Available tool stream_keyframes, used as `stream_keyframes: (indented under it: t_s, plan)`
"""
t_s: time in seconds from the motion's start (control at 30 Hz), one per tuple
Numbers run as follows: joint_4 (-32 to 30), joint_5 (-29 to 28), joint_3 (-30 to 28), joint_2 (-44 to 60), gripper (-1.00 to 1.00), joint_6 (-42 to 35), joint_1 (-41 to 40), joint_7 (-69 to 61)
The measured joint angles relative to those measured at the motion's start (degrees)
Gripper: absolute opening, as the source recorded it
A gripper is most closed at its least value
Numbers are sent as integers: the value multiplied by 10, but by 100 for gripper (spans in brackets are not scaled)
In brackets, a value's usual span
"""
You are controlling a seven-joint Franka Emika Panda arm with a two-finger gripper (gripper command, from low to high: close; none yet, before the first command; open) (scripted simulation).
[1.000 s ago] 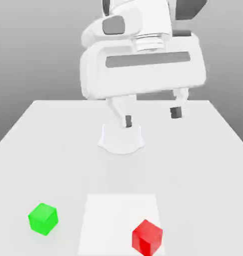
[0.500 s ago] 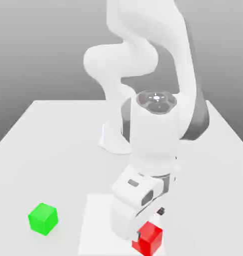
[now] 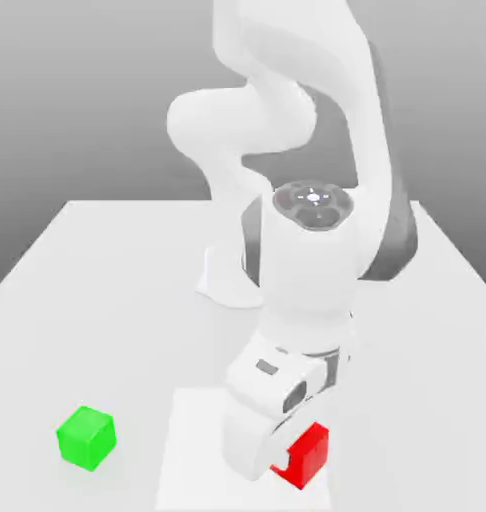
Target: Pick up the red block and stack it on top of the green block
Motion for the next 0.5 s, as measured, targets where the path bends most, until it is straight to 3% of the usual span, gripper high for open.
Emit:
stream_keyframes:
  t_s: [0.23, 0.4, 0.43, 0.5]
  plan:
    - [-40, 5, -120, -55, -100, -18, -122, 86]
    - [-37, 85, -92, 23, -100, 50, -158, 42]
    - [-37, 95, -85, 34, 100, 59, -164, 34]
    - [-37, 95, -85, 34, 100, 59, -164, 34]
